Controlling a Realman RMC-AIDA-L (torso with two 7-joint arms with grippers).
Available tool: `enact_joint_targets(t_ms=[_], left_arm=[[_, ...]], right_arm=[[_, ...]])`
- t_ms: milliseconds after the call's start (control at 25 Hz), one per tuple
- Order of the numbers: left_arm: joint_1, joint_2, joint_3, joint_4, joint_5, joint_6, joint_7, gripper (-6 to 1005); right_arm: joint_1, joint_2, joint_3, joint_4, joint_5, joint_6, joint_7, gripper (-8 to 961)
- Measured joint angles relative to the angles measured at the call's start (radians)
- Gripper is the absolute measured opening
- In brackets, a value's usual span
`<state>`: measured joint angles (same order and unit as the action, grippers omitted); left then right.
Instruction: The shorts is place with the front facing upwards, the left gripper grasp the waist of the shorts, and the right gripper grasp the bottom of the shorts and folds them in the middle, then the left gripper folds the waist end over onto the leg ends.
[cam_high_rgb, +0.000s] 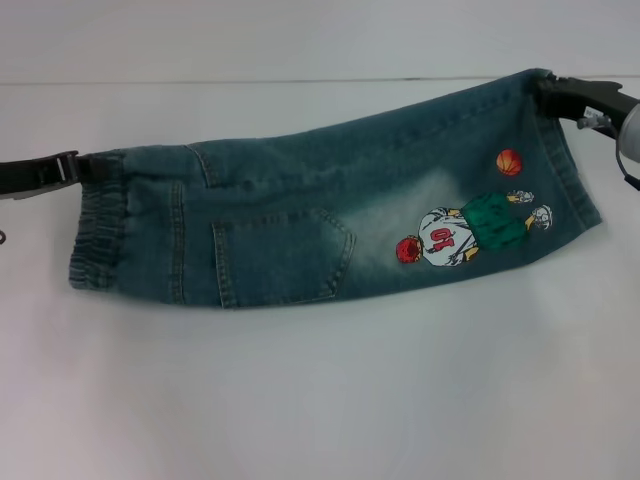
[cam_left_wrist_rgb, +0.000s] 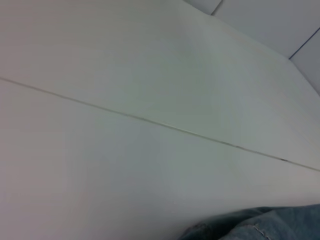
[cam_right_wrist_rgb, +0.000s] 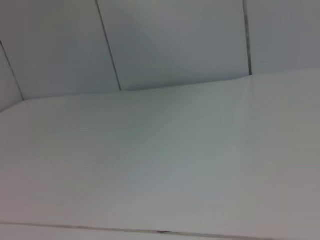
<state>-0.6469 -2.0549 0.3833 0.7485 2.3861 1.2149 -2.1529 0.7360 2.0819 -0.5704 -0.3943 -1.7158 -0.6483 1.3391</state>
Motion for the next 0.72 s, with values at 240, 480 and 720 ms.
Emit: enact_joint_targets(t_ms=[240,480,720], left_arm=[[-0.002,-0.015,0.002,-0.006,0.000,-0.047,0.035,82],[-0.007,-0.010,0.015,-0.027,0.005,-0.068,0.022,105],[-0.005,-0.011,0.024,-0.023,-0.003,-0.089,0.015,128]], right_arm=[[0.010,0.001,-0.004,0.011,0.000,0.019,-0.015,44],[0.017,0.001,-0.026,0.021,0.000,0.036,-0.033,50],[0.031,0.003,-0.026,0.032,0.001,0.059,-0.032,176]])
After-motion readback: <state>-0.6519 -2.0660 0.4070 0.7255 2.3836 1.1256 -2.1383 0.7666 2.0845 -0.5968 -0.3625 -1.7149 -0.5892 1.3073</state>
